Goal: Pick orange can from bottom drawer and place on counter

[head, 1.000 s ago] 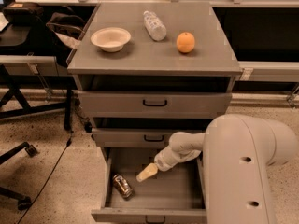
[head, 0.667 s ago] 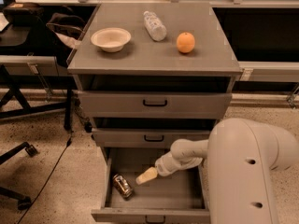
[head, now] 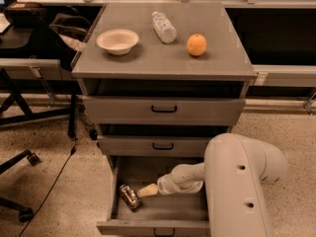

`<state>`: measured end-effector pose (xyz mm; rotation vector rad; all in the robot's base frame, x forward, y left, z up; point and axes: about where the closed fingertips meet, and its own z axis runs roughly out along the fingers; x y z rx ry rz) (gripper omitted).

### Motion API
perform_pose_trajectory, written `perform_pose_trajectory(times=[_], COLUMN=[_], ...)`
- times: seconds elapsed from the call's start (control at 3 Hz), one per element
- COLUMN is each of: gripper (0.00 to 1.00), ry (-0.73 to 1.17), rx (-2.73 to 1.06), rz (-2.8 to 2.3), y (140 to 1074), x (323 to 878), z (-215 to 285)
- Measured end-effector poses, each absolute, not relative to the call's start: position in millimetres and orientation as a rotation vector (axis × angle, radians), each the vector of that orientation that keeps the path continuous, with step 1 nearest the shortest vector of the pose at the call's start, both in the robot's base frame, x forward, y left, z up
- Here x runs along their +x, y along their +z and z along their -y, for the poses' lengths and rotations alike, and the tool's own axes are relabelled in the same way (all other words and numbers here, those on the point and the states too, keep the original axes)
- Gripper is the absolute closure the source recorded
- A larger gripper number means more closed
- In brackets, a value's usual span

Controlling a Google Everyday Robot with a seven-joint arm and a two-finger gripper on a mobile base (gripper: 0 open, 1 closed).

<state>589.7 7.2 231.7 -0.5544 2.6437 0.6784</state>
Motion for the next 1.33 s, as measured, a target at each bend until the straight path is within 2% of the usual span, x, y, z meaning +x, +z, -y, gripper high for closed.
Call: perform_pose_trajectory(times=[0.67,1.33], gripper=[0.0,0.0], ry=[0.654,0.611], rx=[-0.513,-0.458], rz=[-2.629,-2.621], y=[229,195], x=[586,580], z=[-8,-35])
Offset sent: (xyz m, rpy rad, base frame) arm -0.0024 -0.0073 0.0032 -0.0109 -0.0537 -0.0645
